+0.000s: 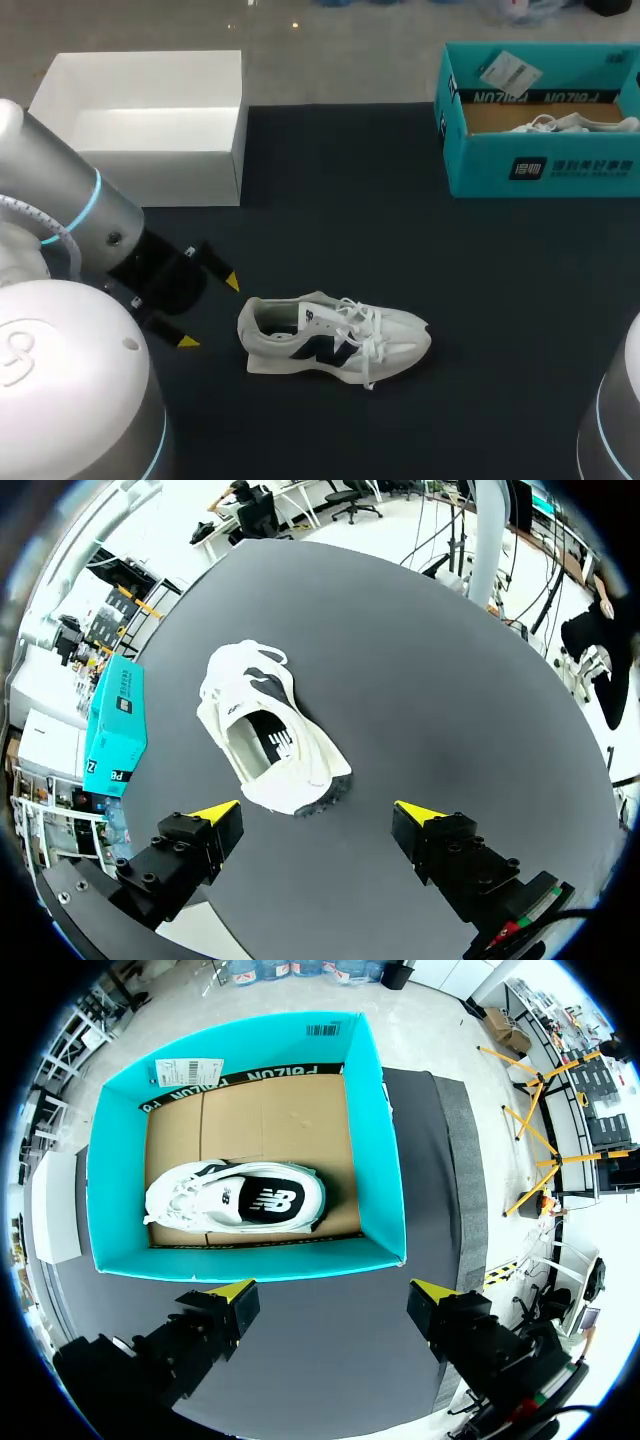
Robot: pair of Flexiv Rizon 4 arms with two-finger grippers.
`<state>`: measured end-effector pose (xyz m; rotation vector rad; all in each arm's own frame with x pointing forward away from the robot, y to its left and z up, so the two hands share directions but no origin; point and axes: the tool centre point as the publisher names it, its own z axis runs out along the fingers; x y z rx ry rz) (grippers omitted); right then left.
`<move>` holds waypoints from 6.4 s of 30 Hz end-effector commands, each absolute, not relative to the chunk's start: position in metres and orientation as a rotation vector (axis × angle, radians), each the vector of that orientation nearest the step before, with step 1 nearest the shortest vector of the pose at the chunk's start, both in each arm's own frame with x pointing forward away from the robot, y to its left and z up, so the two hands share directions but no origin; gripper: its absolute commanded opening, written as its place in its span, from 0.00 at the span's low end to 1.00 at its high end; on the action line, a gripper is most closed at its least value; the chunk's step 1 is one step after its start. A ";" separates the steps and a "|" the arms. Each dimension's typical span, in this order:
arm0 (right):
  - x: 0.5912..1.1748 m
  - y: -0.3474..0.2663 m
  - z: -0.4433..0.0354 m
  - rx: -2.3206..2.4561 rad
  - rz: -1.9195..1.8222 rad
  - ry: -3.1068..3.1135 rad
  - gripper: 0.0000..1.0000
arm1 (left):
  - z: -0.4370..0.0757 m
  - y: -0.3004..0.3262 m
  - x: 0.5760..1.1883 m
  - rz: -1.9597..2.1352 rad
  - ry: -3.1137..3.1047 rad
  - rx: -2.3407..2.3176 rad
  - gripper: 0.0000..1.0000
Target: Take the shoe out of the shoebox, open the shoe tongue, remove and reinsert the insole, then place the shoe into the shoebox
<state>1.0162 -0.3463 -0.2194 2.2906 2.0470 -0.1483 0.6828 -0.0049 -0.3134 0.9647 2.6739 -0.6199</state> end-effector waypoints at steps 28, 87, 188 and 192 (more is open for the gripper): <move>1.015 -0.346 -0.220 2.289 -0.144 2.045 1.00 | -0.324 0.015 0.679 -1.412 2.653 0.325 1.00; 1.015 -0.346 -0.220 2.289 -0.144 2.045 1.00 | -0.412 -0.045 0.711 -1.750 2.663 -0.098 1.00; 0.915 -0.164 -0.215 2.330 -0.154 2.074 1.00 | -0.431 -0.085 0.696 -1.751 2.669 -0.119 0.00; 0.901 -0.140 -0.231 2.364 -0.182 2.029 1.00 | -0.431 -0.085 0.696 -1.751 2.669 -0.119 0.00</move>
